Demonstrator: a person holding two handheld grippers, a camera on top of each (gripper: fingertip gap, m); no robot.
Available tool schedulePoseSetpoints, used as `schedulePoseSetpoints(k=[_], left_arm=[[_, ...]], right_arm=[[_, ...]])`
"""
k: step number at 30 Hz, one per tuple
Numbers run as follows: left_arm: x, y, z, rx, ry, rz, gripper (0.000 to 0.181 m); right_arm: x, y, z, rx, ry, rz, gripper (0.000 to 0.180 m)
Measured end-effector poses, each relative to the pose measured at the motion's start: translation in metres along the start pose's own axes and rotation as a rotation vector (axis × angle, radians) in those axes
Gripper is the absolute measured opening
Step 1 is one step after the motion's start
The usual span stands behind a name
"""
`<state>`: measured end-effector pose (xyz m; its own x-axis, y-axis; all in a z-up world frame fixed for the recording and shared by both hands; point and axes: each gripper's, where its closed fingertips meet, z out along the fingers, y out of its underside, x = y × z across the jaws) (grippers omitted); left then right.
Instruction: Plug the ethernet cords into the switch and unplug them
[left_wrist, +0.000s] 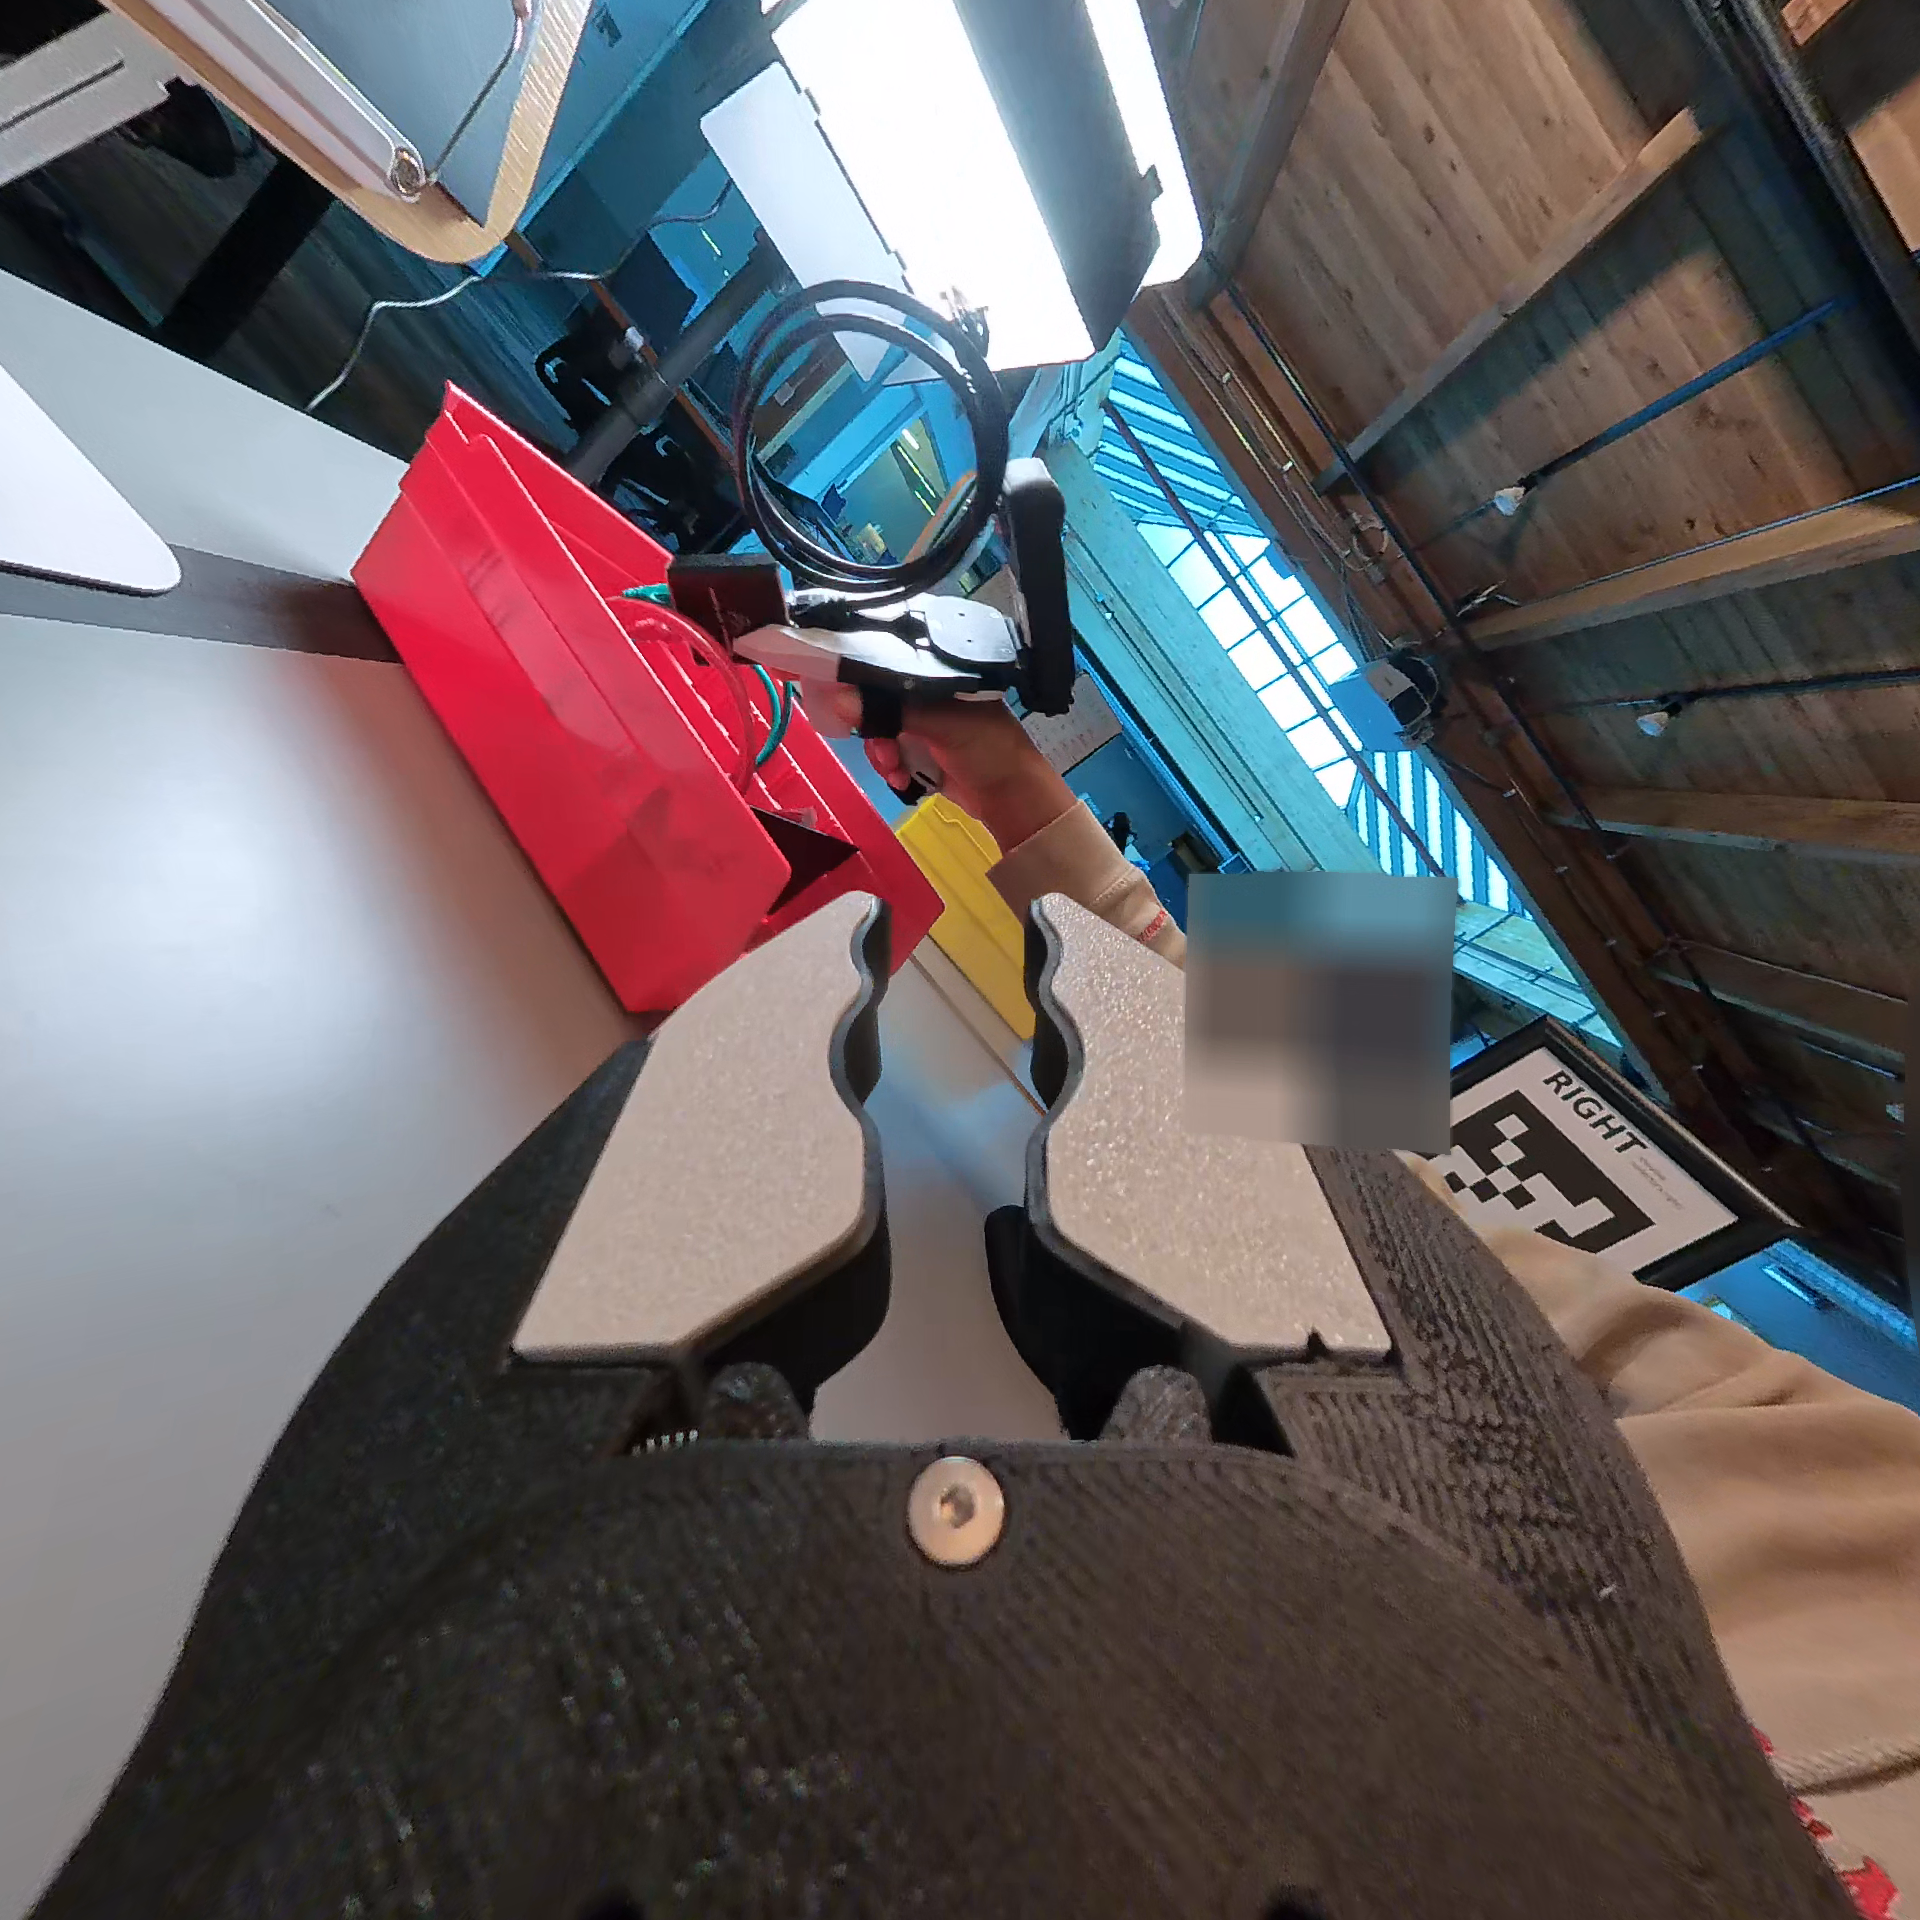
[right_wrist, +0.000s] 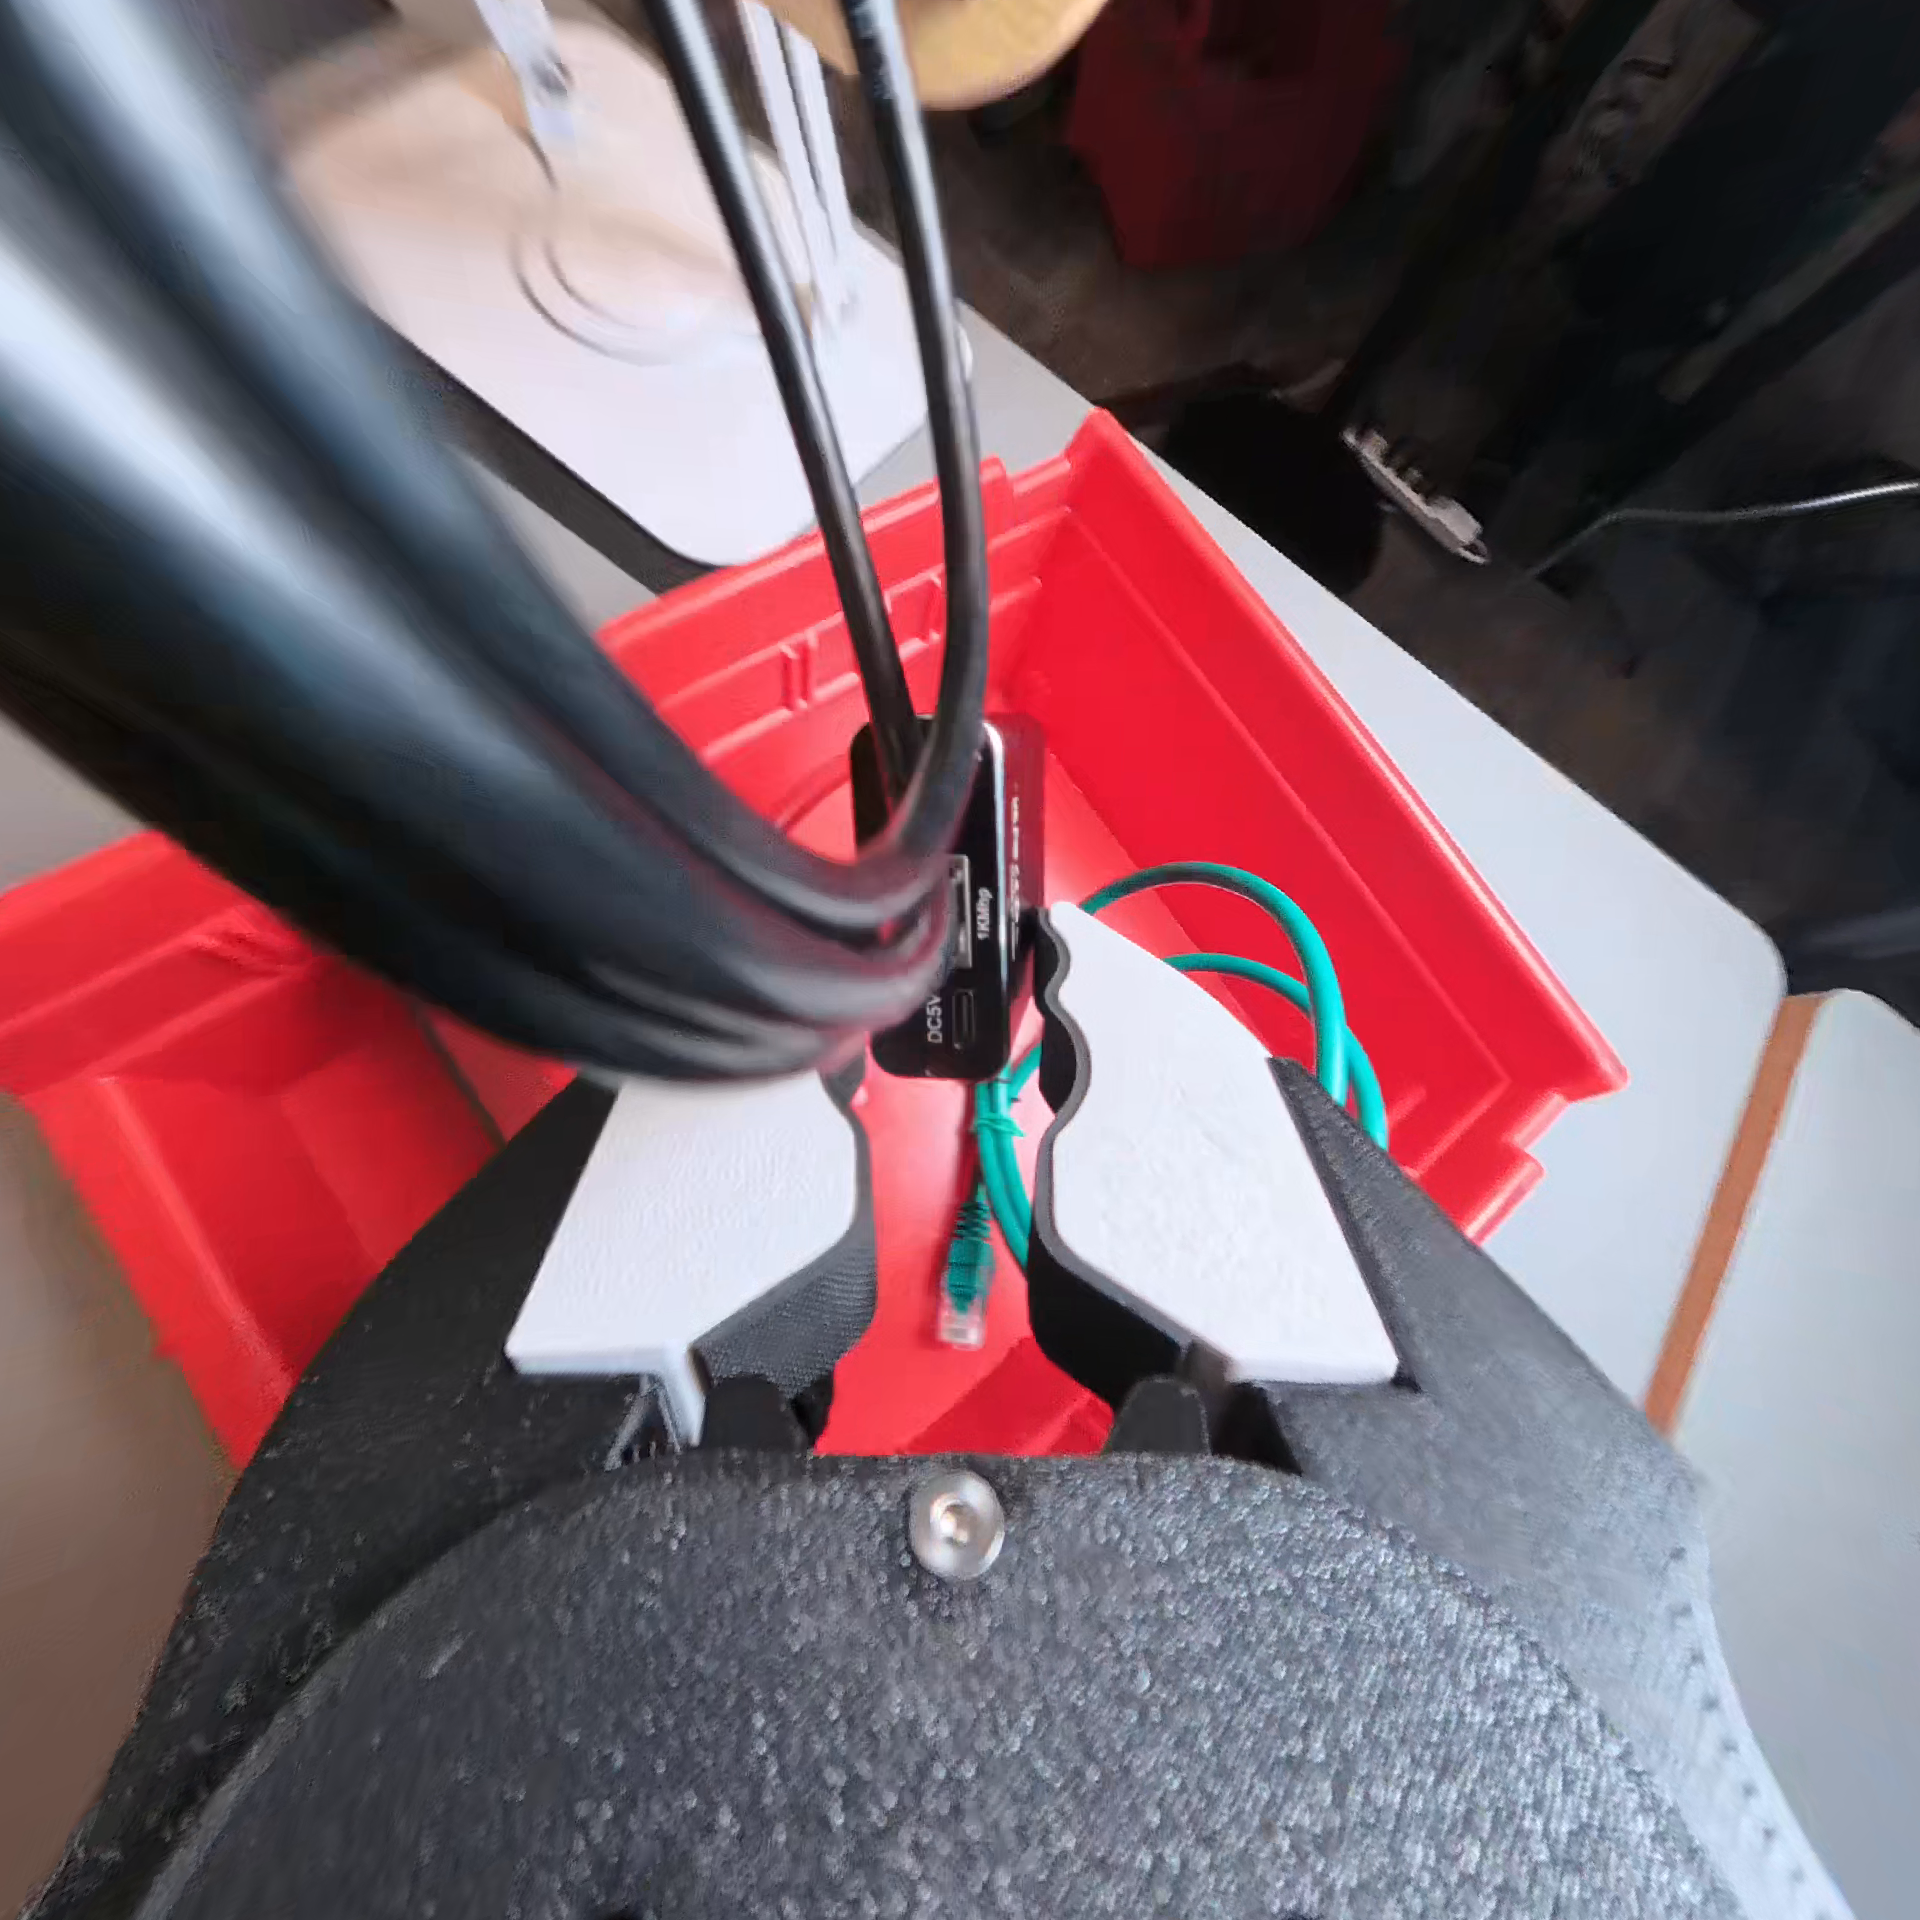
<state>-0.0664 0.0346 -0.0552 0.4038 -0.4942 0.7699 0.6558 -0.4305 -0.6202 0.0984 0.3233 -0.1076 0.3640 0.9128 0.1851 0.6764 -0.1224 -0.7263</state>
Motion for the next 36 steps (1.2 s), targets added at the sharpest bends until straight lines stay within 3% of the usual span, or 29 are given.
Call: schedulePoseSetpoints(k=[5, 8, 12, 16, 22, 28, 32, 36], left_arm=[[-0.002, -0.005, -0.003, 0.014, -0.007, 0.002, 0.024], [-0.006, -0.003, 0.001, 0.008, -0.011, -0.003, 0.024], [-0.008, 0.004, 0.006, -0.013, -0.017, -0.004, 0.024], [-0.010, 0.002, 0.000, 0.001, -0.034, 0.005, 0.024], [-0.012, -0.012, -0.011, 0.036, -0.053, 0.028, 0.023], [-0.006, -0.030, -0.031, 0.022, -0.196, 0.278, 0.026], [0.002, -0.046, -0.050, 0.014, -0.342, 0.505, 0.036], [0.005, -0.061, -0.084, -0.063, -0.613, 0.834, 0.044]], right_arm=[[-0.002, -0.022, -0.032, 0.241, -0.050, 0.116, 0.048], [-0.018, -0.040, -0.039, 0.336, -0.023, -0.031, 0.063], [-0.047, -0.048, -0.013, 0.221, -0.005, -0.179, 0.063], [-0.064, -0.058, 0.005, 0.217, -0.026, -0.191, 0.061], [-0.080, -0.067, -0.003, 0.267, 0.055, -0.261, 0.061], [-0.142, -0.055, -0.046, 0.366, -0.023, -0.198, 0.068], [-0.170, -0.014, -0.057, 0.316, -0.053, -0.193, 0.071], [-0.170, 0.036, -0.057, 0.193, -0.023, -0.292, 0.071]])
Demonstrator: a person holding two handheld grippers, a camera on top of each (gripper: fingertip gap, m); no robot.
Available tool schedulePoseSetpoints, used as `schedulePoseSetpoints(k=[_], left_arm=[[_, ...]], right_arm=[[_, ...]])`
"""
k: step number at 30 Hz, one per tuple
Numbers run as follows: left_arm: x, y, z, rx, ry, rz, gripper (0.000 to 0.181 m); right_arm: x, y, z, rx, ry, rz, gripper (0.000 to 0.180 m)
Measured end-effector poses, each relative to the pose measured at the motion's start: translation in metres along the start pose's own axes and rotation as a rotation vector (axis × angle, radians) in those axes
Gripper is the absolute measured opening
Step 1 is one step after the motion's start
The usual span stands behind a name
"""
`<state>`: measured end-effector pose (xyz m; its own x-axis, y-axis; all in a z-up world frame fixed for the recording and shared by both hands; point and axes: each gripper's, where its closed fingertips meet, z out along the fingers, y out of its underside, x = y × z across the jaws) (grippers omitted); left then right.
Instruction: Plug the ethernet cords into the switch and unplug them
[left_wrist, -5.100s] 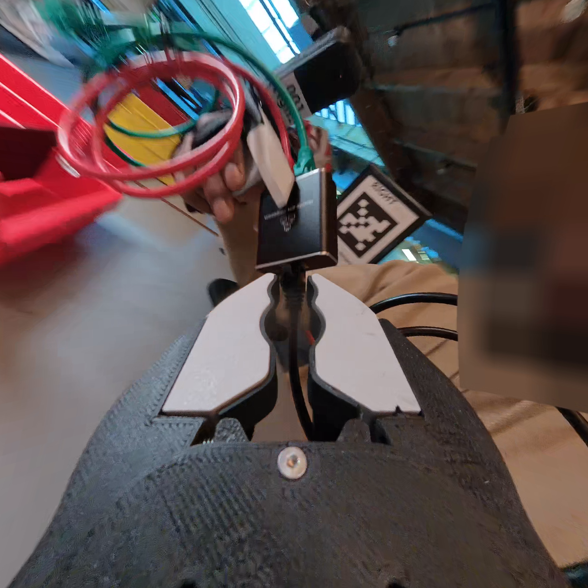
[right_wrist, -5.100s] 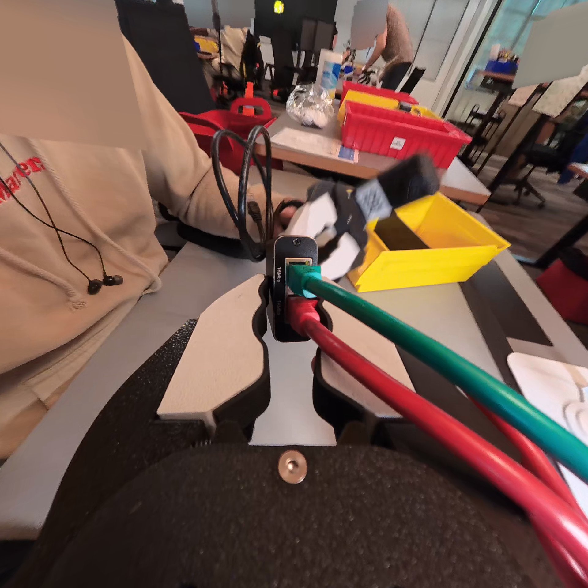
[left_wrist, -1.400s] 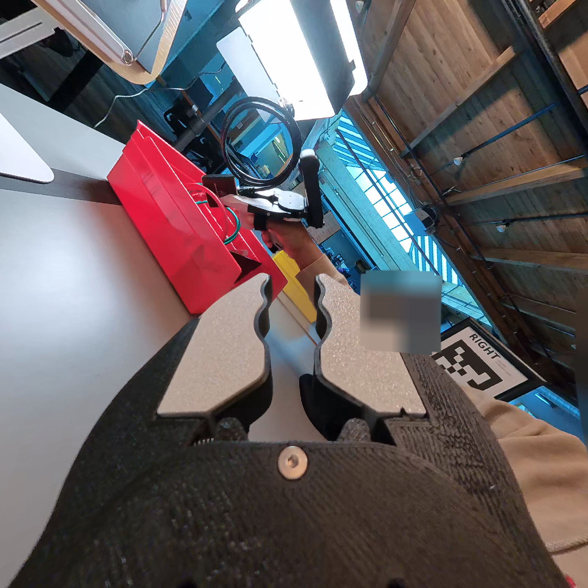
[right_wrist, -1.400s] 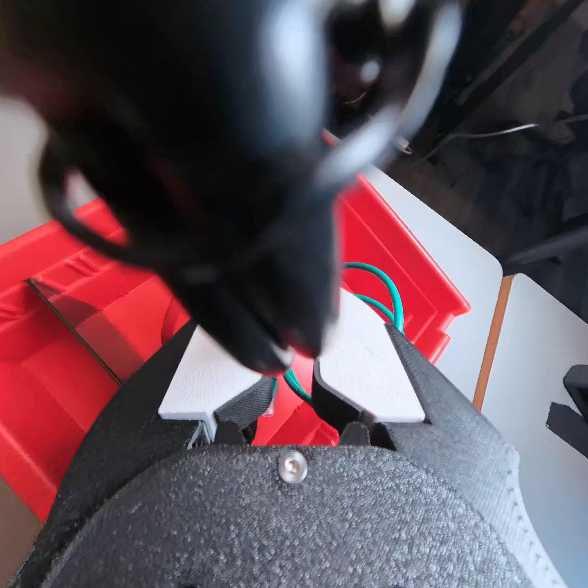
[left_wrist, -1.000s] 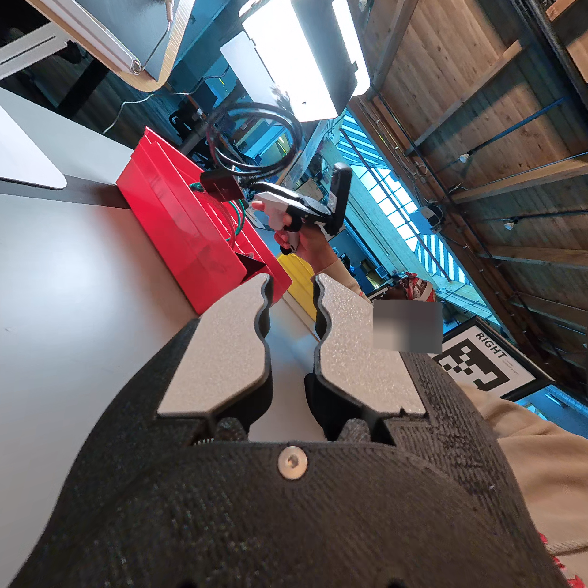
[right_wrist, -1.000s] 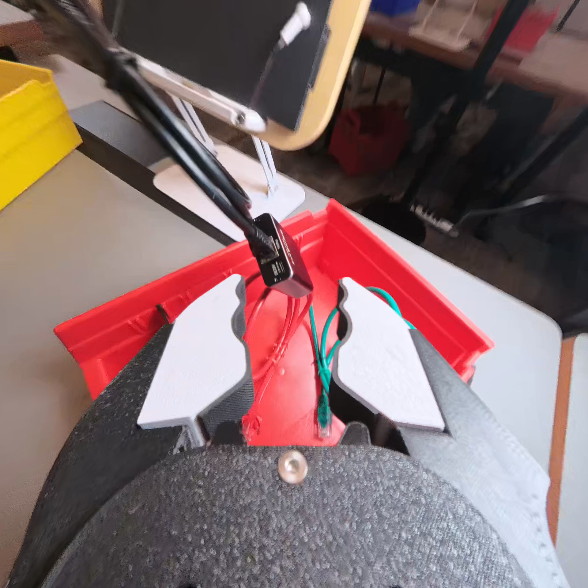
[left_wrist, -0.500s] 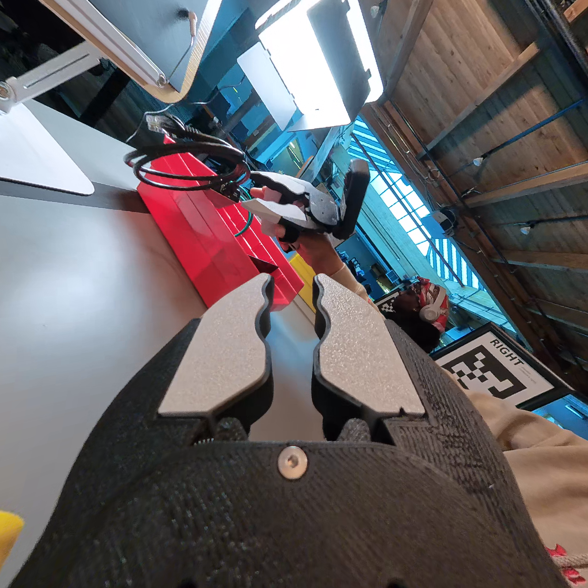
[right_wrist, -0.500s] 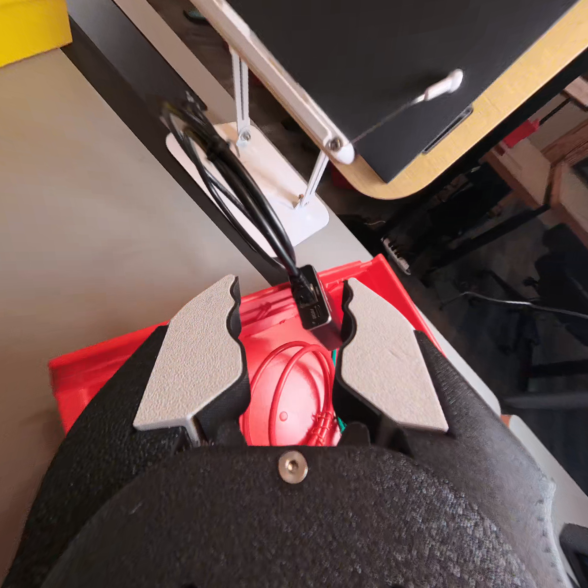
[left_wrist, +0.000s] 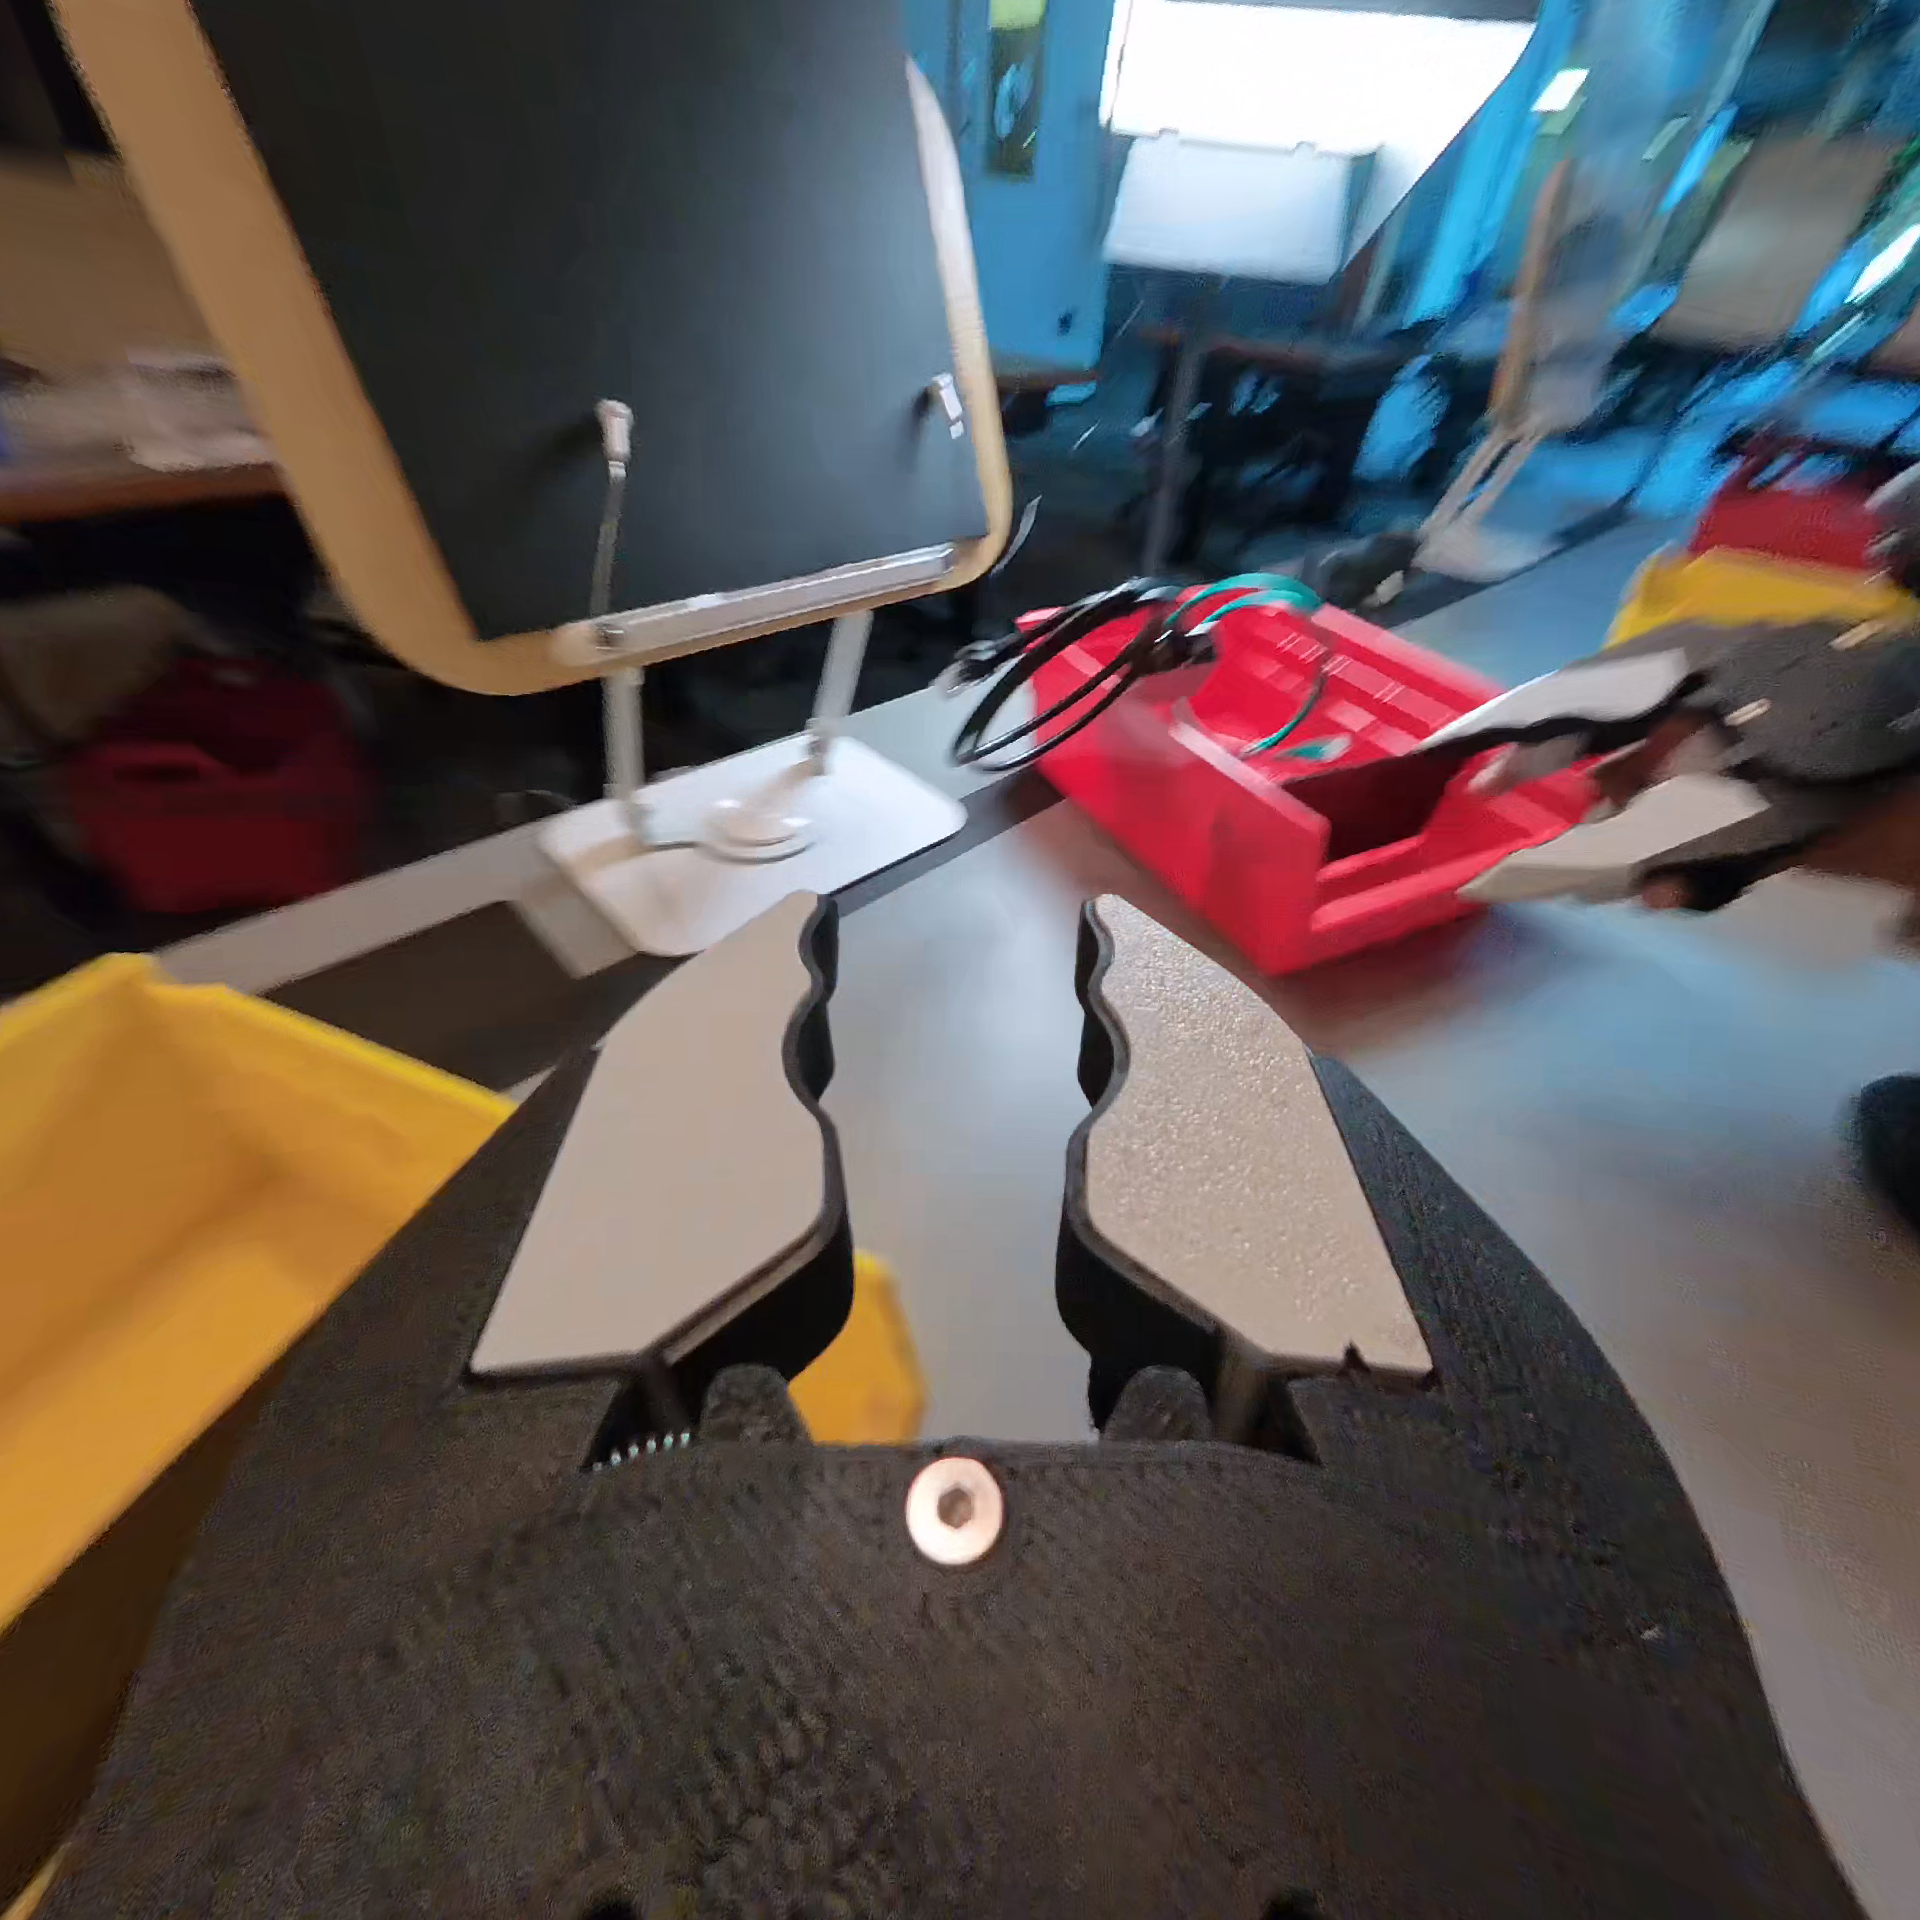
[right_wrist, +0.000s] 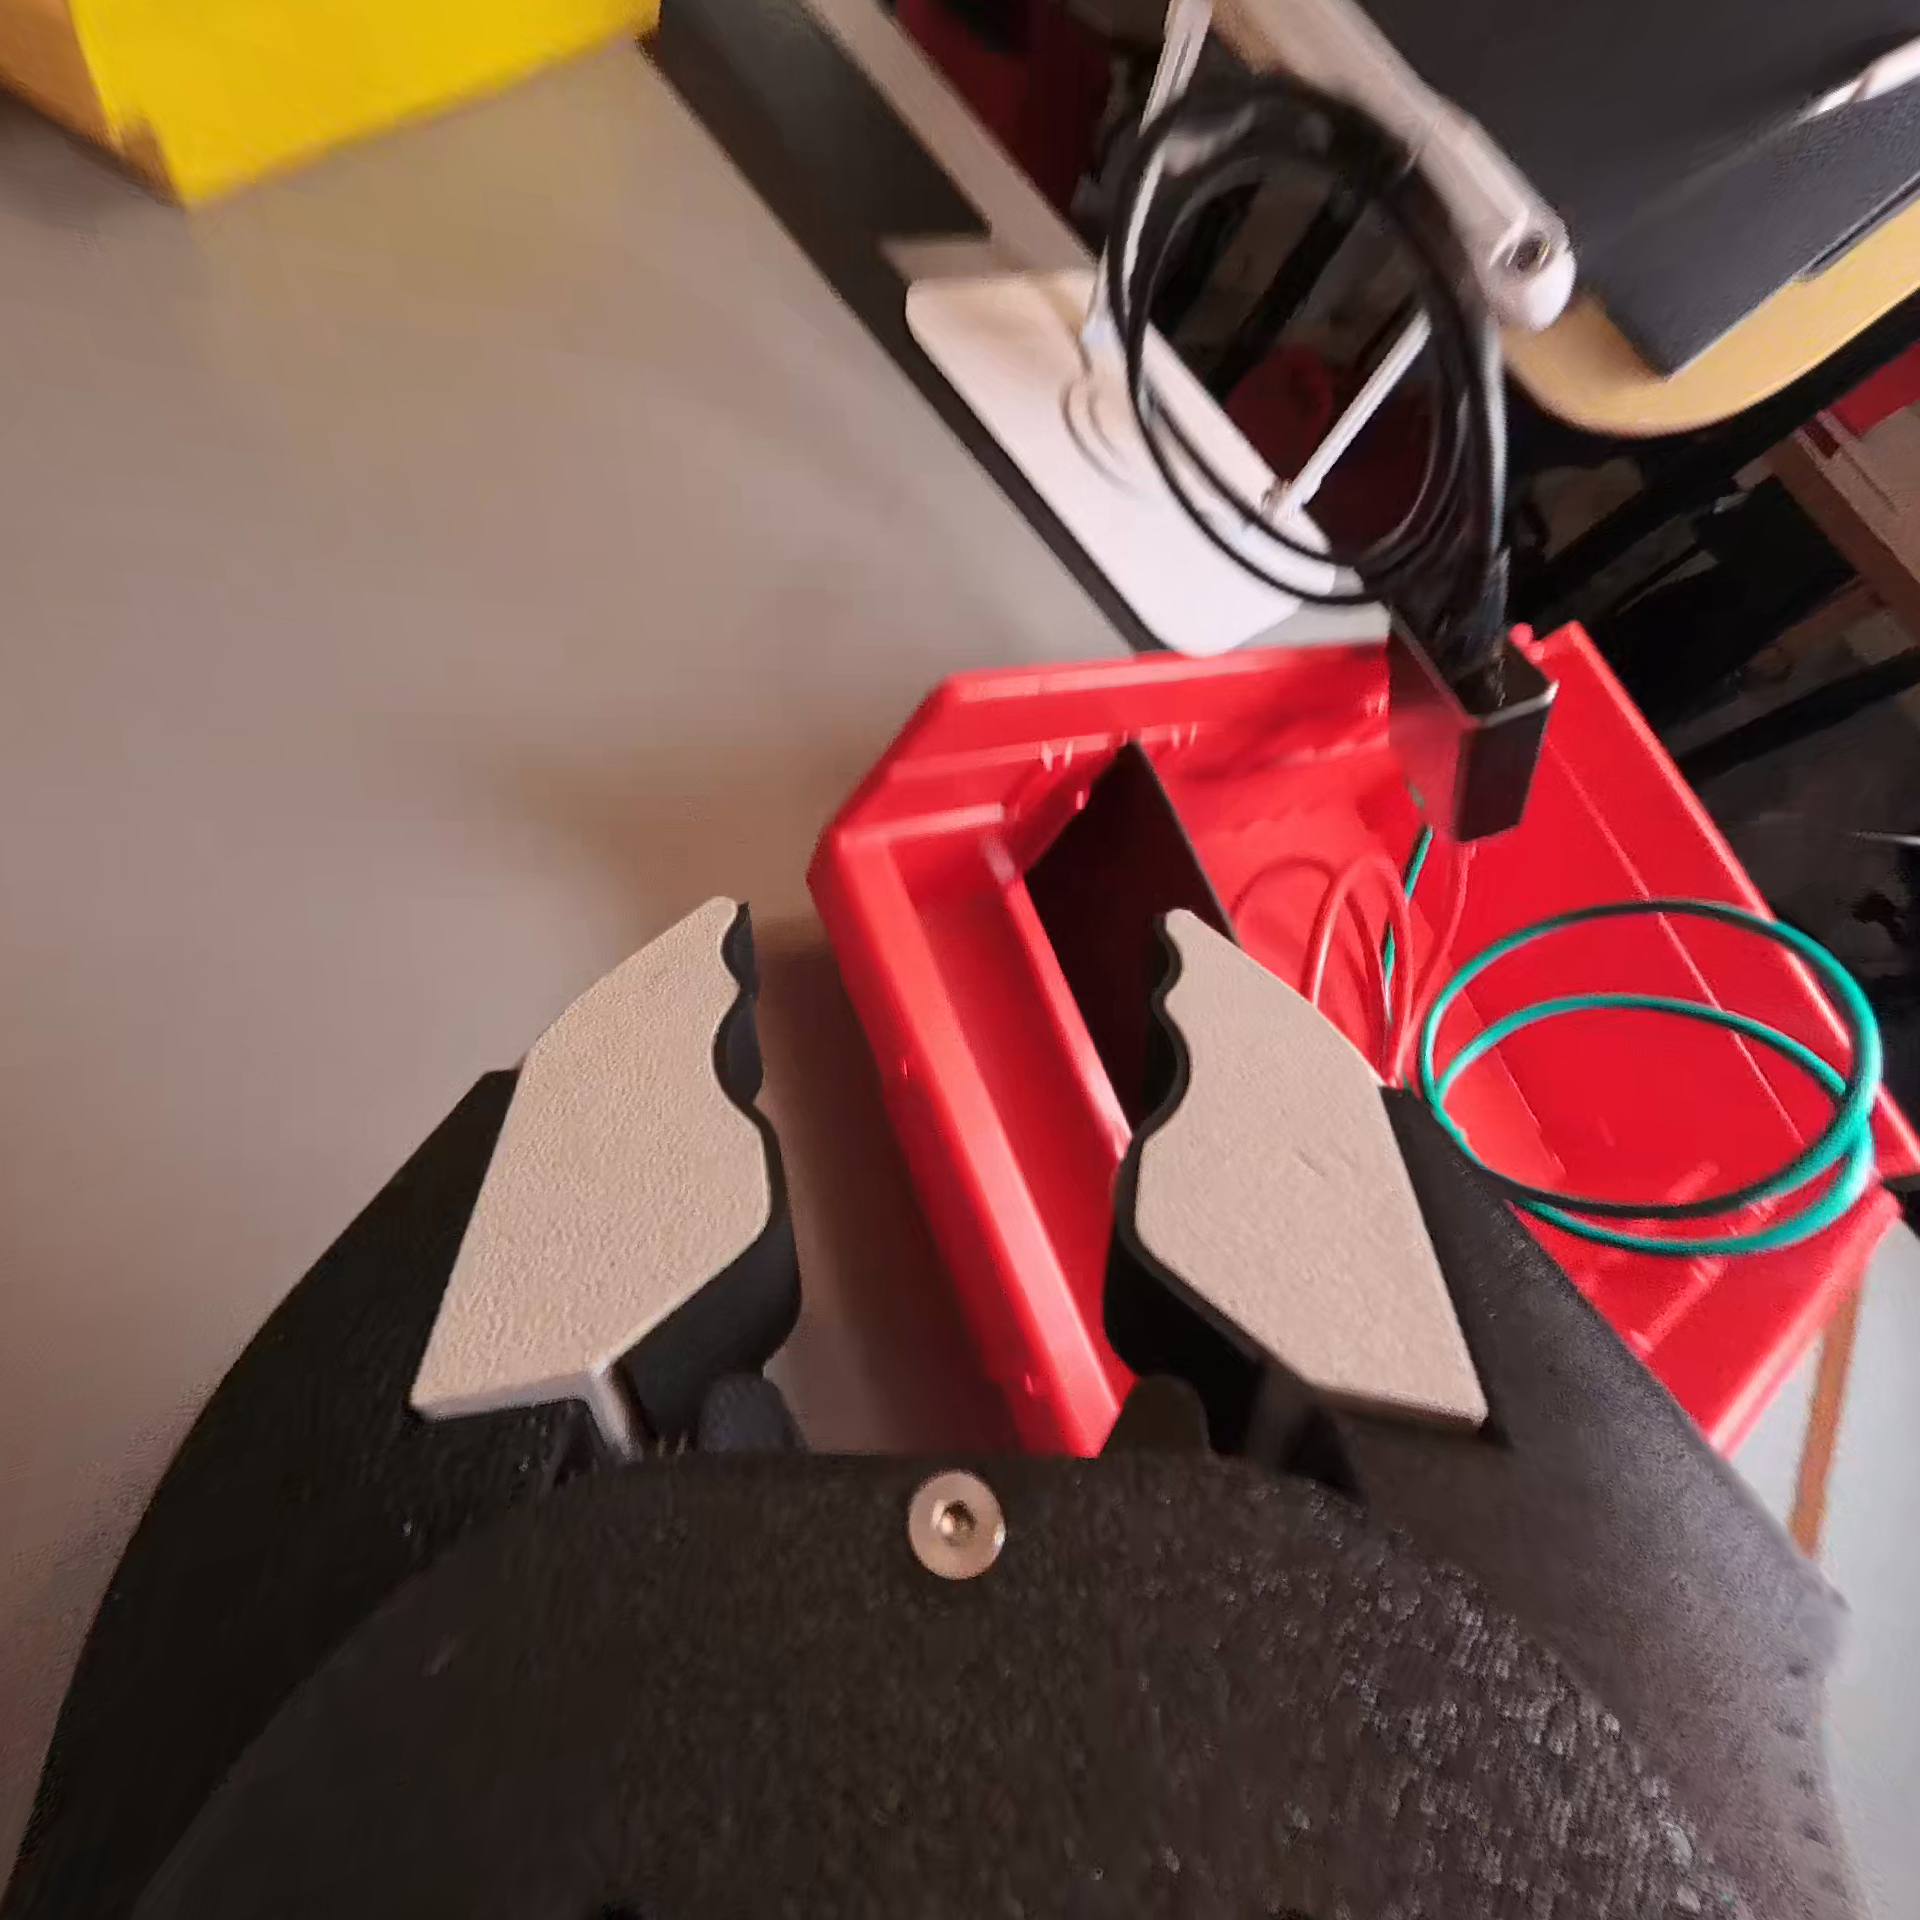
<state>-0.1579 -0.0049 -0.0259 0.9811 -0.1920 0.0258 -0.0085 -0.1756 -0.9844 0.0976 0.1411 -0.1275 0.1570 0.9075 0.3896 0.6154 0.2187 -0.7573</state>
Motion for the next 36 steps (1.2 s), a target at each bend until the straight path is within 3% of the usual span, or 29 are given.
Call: schedulePoseSetpoints(k=[6, 14, 18, 25, 29, 36], left_arm=[[-0.037, 0.052, -0.052, -0.271, -0.229, 0.283, 0.052], [-0.056, 0.164, -0.086, -0.679, -0.271, 0.363, 0.063], [-0.068, 0.192, -0.081, -0.795, -0.279, 0.444, 0.058], [-0.048, 0.200, -0.055, -0.775, -0.186, 0.642, 0.030], [-0.023, 0.199, -0.045, -0.750, -0.152, 0.678, 0.030], [0.053, 0.195, -0.017, -0.645, 0.091, 0.821, 0.031]], right_arm=[[0.004, 0.065, -0.005, -0.222, -0.014, -0.079, 0.067], [0.001, 0.098, 0.016, -0.421, -0.060, -0.193, 0.062], [0.007, 0.106, 0.029, -0.487, -0.063, -0.302, 0.033], [-0.012, 0.097, 0.022, -0.445, -0.052, -0.457, 0.029], [-0.039, 0.093, 0.006, -0.384, -0.074, -0.501, 0.029], [-0.089, 0.084, -0.020, -0.313, -0.104, -0.582, 0.030]])
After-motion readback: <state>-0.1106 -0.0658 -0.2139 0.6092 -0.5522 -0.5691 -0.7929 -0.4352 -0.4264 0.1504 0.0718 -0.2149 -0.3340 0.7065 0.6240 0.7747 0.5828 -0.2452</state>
